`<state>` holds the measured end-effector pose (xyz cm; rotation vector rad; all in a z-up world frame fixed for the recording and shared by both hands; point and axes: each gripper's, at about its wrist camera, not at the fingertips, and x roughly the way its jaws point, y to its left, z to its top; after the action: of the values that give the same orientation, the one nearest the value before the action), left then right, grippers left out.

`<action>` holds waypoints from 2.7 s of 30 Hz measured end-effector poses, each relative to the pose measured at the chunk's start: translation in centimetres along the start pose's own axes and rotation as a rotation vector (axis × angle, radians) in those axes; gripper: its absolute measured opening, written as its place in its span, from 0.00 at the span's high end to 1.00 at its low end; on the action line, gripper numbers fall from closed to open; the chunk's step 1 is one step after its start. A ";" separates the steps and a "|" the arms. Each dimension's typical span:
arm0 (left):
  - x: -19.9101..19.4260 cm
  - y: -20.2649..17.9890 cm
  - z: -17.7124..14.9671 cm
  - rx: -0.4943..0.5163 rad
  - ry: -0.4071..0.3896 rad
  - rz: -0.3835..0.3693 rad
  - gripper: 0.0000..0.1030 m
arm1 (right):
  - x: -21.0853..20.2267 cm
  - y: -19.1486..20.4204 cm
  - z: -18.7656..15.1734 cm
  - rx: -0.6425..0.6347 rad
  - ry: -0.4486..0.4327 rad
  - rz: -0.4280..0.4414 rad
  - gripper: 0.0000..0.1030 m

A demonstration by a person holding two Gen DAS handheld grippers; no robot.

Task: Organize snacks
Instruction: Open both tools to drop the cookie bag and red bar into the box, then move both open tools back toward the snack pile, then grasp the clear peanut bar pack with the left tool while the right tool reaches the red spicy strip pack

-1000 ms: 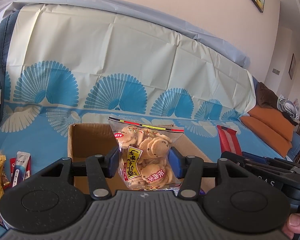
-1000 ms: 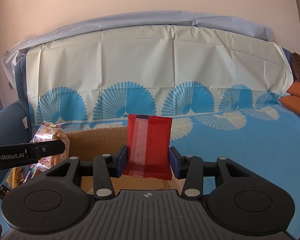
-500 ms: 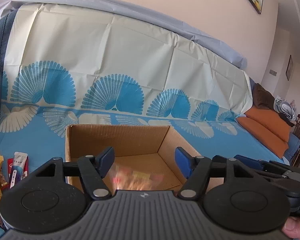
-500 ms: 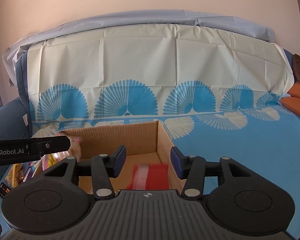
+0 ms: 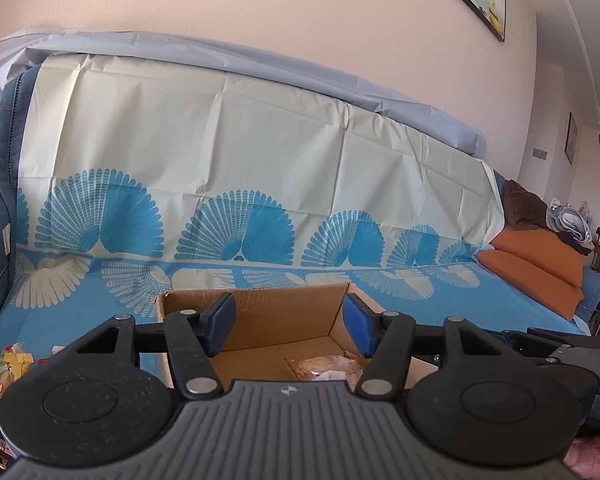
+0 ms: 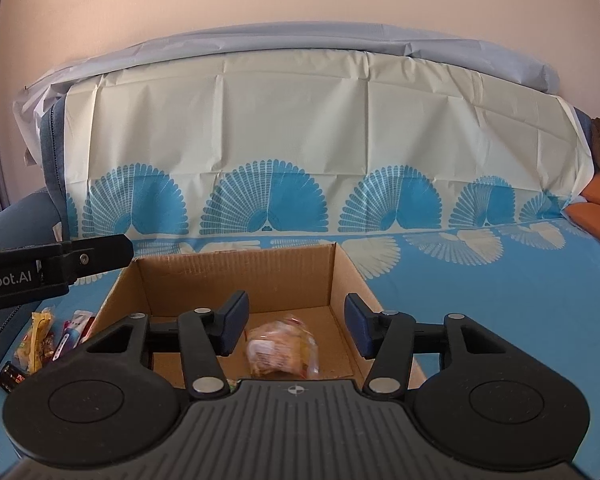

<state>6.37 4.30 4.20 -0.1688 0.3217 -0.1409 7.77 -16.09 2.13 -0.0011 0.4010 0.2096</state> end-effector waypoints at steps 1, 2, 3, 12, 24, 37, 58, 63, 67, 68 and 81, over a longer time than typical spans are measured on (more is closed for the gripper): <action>-0.2 0.2 0.0 -0.001 -0.001 0.008 0.40 | 0.0 0.4 0.0 0.001 -0.001 0.006 0.48; -0.4 0.5 0.0 -0.003 -0.001 0.015 0.43 | -0.1 0.7 0.0 0.001 -0.003 0.011 0.50; -0.5 0.8 0.0 -0.008 0.000 0.023 0.43 | -0.1 1.0 0.0 0.000 -0.004 0.017 0.52; -3.2 3.6 -0.1 -0.027 0.015 0.112 0.50 | -0.5 4.8 -0.2 0.018 -0.016 0.088 0.66; -5.6 13.6 -0.8 0.065 0.075 0.315 0.53 | -0.9 10.3 -0.8 0.042 -0.011 0.193 0.71; -5.5 23.8 -2.5 -0.382 0.278 0.437 0.72 | -0.8 21.7 -3.1 -0.172 0.022 0.427 0.71; -1.9 28.2 -4.8 -0.538 0.374 0.430 0.72 | 15.4 24.7 -6.4 0.012 0.390 0.090 0.70; 0.3 28.9 -5.1 -0.533 0.382 0.436 0.70 | 17.5 25.9 -7.5 -0.041 0.417 0.132 0.70; 2.0 29.3 -5.3 -0.542 0.385 0.447 0.55 | 17.8 26.8 -7.2 -0.087 0.413 0.206 0.69; 2.4 29.4 -5.4 -0.544 0.394 0.447 0.51 | 18.1 27.0 -7.1 -0.094 0.412 0.222 0.69; 4.9 29.8 -6.4 -0.503 0.483 0.476 0.37 | 18.5 29.2 -7.7 -0.216 0.386 0.287 0.55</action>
<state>12.16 31.70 -8.84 -0.5530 0.8676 0.3833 15.50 15.88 -10.99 -0.1996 0.7623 0.5395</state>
